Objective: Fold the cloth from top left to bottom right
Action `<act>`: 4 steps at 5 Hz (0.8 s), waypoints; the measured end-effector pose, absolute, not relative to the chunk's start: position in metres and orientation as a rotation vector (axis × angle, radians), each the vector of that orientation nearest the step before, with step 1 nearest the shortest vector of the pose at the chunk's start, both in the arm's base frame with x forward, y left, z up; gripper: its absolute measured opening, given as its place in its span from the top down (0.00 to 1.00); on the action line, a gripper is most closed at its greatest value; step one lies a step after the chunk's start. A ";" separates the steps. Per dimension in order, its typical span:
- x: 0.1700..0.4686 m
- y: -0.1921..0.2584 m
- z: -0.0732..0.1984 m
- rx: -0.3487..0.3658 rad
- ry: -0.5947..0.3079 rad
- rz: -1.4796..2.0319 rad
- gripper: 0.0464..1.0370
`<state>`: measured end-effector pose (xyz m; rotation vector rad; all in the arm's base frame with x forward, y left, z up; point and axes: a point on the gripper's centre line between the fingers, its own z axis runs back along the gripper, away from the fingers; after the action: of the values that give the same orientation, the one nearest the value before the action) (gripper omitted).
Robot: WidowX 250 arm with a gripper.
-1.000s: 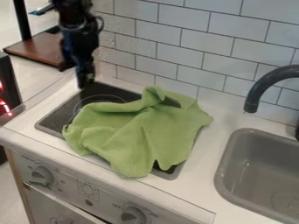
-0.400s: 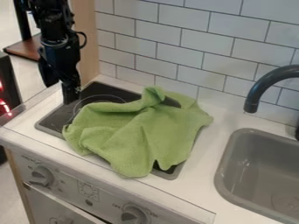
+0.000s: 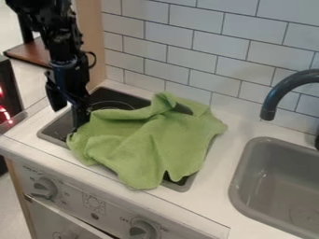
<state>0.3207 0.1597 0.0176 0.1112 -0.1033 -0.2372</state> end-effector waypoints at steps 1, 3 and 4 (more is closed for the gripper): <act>0.323 0.162 0.012 0.132 -0.103 -0.222 0.04; 0.324 0.165 -0.004 0.160 -0.070 -0.246 0.39; 0.328 0.169 -0.004 0.179 -0.078 -0.241 0.66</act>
<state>0.3276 0.1688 -0.0038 0.1795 -0.0783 -0.2409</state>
